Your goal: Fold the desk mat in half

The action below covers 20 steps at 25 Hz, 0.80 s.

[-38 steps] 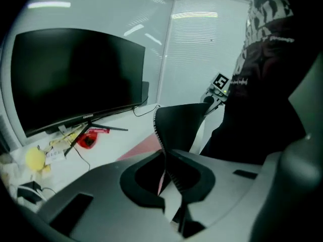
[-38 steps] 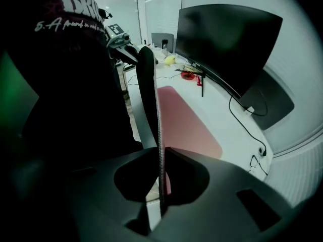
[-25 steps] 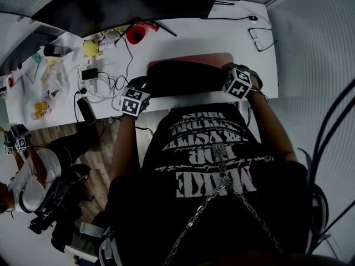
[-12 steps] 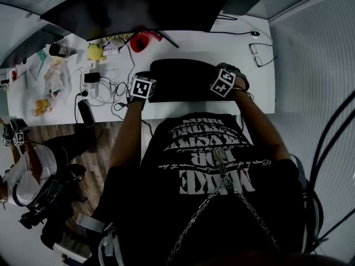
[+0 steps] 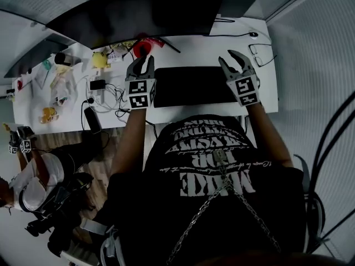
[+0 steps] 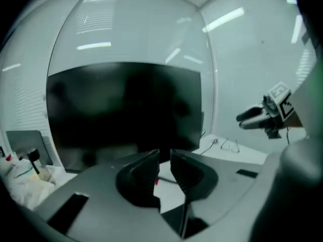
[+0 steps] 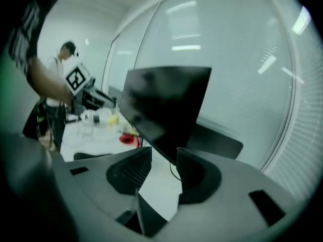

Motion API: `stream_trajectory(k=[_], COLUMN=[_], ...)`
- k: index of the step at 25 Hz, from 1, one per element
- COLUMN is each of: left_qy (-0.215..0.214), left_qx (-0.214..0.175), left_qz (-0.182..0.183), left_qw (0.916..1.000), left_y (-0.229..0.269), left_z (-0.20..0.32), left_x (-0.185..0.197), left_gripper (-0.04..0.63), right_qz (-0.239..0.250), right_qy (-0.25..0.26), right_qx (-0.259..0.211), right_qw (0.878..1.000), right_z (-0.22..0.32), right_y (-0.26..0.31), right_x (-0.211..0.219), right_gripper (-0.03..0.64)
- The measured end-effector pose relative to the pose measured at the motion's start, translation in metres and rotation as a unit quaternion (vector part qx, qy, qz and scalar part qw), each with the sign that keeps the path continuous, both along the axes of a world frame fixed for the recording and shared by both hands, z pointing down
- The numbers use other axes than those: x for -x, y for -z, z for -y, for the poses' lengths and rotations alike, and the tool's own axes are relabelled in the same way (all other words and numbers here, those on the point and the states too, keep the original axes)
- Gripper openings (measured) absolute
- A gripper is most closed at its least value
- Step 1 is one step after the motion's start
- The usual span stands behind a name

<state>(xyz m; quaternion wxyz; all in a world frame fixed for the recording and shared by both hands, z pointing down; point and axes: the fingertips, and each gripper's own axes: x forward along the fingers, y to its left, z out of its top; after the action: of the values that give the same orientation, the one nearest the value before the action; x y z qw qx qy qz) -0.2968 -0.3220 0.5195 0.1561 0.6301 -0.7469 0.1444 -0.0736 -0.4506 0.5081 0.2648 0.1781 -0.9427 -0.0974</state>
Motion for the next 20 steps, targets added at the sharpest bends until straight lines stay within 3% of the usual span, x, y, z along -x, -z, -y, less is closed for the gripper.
stream_trajectory(k=[3,6,11,20], left_qy=[-0.035,-0.073,-0.107,-0.133], left_qx=[-0.078,-0.116,-0.108,-0.093], left_qz=[-0.019,-0.020,-0.046,-0.068], left_qw=[0.9961,0.9903,0.9873,0.9844], left_y=[0.066,0.098,0.092,0.081], left_z=[0.010,0.010,0.004,-0.020], left_x=[-0.041,-0.080,-0.109,-0.105], left_gripper=[0.036,0.008,0.008,0.008], right_qz=[0.130,0.184,0.201,0.214], right_qy=[0.010,0.010,0.001,-0.039], right_qx=[0.041,0.052,0.085,0.102], right_qw=[0.991,0.982,0.976,0.971], right_z=[-0.035,-0.055,-0.079,-0.096], right_y=[0.070,0.099,0.092,0.095], right_x=[0.011,0.018,0.022,0.017], right_gripper=[0.108,0.014,0.002,0.000])
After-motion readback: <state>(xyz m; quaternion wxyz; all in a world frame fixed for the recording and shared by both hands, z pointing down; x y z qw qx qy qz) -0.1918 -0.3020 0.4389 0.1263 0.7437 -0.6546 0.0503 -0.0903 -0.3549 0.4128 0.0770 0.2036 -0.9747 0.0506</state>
